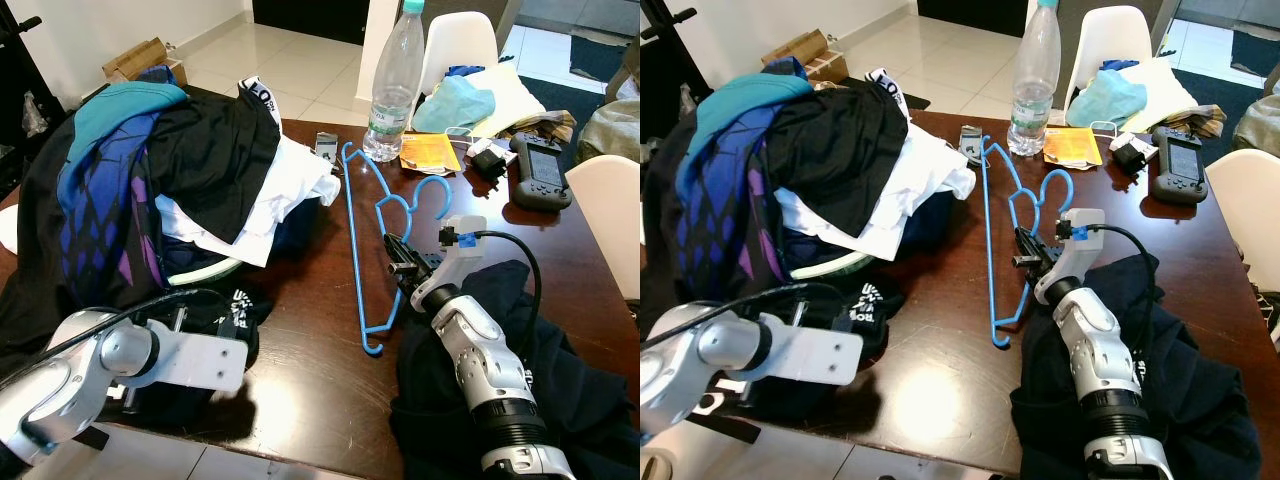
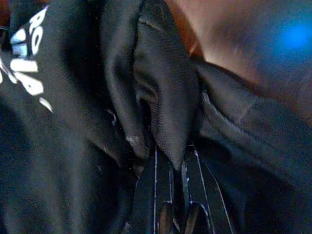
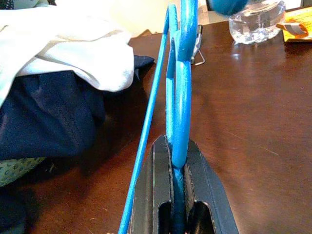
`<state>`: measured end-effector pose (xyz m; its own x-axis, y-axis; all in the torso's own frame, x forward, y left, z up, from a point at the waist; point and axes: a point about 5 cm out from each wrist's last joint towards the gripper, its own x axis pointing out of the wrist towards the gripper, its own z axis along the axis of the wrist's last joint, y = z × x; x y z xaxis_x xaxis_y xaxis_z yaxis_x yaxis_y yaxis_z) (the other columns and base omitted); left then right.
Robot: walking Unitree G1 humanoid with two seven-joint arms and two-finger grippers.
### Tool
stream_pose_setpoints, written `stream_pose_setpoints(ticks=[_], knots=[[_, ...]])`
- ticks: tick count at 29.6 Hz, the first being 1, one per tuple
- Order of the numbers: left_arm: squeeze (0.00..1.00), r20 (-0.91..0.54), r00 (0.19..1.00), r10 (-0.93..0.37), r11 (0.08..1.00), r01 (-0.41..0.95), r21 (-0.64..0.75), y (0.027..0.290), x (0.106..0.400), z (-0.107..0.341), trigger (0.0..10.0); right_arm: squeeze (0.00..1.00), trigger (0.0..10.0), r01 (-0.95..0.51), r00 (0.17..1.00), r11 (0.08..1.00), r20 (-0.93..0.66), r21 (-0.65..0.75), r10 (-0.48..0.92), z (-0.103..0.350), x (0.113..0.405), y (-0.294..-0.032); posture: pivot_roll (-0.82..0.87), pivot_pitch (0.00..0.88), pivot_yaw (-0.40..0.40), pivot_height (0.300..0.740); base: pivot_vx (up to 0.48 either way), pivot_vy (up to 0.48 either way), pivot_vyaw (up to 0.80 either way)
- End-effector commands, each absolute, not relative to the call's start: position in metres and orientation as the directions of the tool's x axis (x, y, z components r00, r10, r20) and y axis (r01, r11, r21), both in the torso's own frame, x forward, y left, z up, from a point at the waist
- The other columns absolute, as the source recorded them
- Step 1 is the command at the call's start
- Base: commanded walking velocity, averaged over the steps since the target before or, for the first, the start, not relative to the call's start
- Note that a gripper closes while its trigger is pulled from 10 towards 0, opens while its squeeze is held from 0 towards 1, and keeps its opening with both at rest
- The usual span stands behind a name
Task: Hang hanger
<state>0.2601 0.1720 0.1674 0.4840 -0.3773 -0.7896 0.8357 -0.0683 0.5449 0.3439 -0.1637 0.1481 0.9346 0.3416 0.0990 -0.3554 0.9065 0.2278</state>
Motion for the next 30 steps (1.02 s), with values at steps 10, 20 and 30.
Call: stream_pose_setpoints(ticks=[10, 20, 30], knots=[[0.0, -0.229, 0.315, -0.921, 0.164, 0.848, 0.505, 0.132, 0.261, 0.283, 0.7, 0.0, 10.0, -0.326, 0.943, 0.917, 0.006, 0.232, 0.334, 0.126, 0.34, -0.166, 0.21, 0.19, -0.012, 0.74, 0.0, 0.0, 0.0], [0.0, 0.367, 0.047, -0.929, 0.206, 0.89, 0.407, 0.139, 0.237, 0.383, 4.3, 0.0, 10.0, -0.321, 0.945, 0.908, 0.031, 0.269, 0.325, 0.129, 0.341, -0.165, 0.21, 0.184, -0.008, 0.74, 0.0, 0.0, 0.0], [0.0, 0.457, 0.047, -0.888, 0.223, 0.914, 0.339, 0.16, 0.234, 0.406, 10.0, 0.0, 10.0, -0.317, 0.948, 0.883, 0.09, 0.346, 0.306, 0.139, 0.346, -0.167, 0.21, 0.177, -0.016, 0.74, 0.0, 0.0, 0.0]])
